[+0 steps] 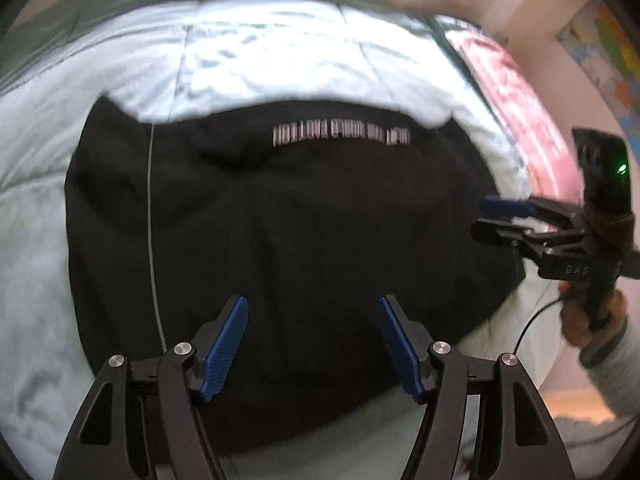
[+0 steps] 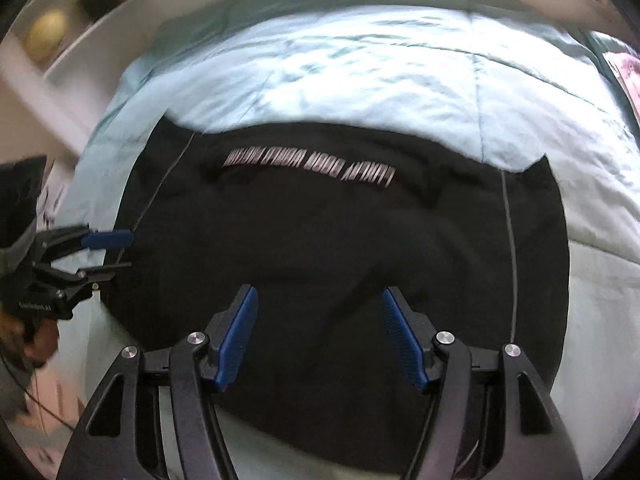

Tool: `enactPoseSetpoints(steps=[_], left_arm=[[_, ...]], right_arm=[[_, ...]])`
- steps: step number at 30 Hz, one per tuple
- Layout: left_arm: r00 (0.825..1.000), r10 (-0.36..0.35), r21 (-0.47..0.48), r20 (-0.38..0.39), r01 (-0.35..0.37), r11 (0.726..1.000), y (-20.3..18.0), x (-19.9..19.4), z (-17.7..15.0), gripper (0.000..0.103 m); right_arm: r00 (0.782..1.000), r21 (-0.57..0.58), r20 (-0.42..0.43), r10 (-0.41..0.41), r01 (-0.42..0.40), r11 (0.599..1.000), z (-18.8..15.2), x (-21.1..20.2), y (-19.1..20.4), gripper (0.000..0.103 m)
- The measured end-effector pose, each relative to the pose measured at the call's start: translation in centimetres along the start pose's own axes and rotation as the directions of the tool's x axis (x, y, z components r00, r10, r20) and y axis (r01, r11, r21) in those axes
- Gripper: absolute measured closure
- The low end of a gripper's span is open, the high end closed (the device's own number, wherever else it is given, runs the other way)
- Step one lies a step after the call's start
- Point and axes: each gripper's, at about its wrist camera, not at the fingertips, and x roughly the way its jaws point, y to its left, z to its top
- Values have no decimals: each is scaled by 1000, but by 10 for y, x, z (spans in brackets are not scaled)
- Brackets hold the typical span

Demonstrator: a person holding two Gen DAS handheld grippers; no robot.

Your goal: Fold large clothes

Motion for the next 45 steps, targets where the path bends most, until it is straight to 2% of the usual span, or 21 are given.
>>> enactPoseSetpoints(steps=[2, 5, 8, 11, 15, 18, 22, 24, 27, 29, 31, 33, 34, 35, 36, 38, 39, 41, 45], left_arm=[[998, 4, -3, -57, -4, 1000, -4, 21, -17, 34], [990, 74, 39, -120, -69, 997, -6, 61, -32, 32], [985, 114, 59, -130, -107, 993, -7, 84, -33, 31], [985, 117, 48, -130, -111, 993, -9, 78, -31, 31], [989, 81, 12, -120, -80, 997, -7, 63, -30, 31], [995, 44, -27, -95, -47, 999, -5, 41, -27, 31], [996, 53, -79, -69, -59, 995, 6, 19, -24, 31], [999, 22, -123, -27, -26, 992, 16, 7, -16, 31], [1000, -14, -185, 23, 18, 983, 32, -1, -3, 31], [1000, -4, -198, 25, 9, 980, 40, 2, 6, 31], [999, -28, -195, 38, 34, 980, 41, 7, 14, 31], [996, -77, -174, 37, 82, 981, 32, 15, 19, 31], [996, -78, -149, 32, 82, 986, 24, 20, 21, 31], [999, -30, -103, 22, 32, 994, 14, 32, 23, 31], [998, 55, -63, 11, -54, 997, 6, 46, 23, 31], [988, 153, -26, -3, -153, 988, -5, 71, 27, 27], [986, 167, -42, 10, -166, 985, -5, 76, 28, 26], [988, 151, -78, 10, -150, 986, -2, 78, 31, 25], [992, 124, -65, -18, -125, 990, 0, 74, 36, 25]], right_arm=[[999, -40, -37, -40, 39, 998, -20, 10, 16, 34], [988, -33, -127, -86, 82, 996, -43, 47, 16, 34], [986, -42, -124, -109, 104, 994, -59, 73, 14, 34], [987, -20, -109, -118, 116, 993, -62, 69, 15, 34], [991, 55, -114, -76, 83, 995, -68, 57, 10, 33], [993, 84, -95, -66, 74, 994, -67, 37, 8, 33], [996, 122, -72, -55, 63, 990, -67, 15, -2, 33], [998, 158, -39, -48, 53, 986, -67, 2, -9, 33], [999, 196, -19, -47, 50, 979, -53, 0, -27, 33], [998, 198, -19, -67, 70, 978, -43, 5, -34, 33], [996, 184, -28, -87, 90, 979, -31, 19, -32, 33], [997, 178, -37, -65, 71, 981, -27, 35, -26, 33], [997, 172, -45, -64, 71, 983, -26, 43, -23, 33], [995, 156, -59, -74, 83, 984, -21, 59, -17, 33], [992, 134, -69, -104, 113, 984, -21, 71, -13, 32], [989, 108, -56, -139, 144, 984, -19, 88, -9, 31], [988, 102, -44, -150, 154, 983, -20, 91, -9, 31], [988, 116, -36, -150, 153, 981, -19, 95, -11, 31], [988, 126, -29, -152, 154, 980, -20, 93, -13, 31]])
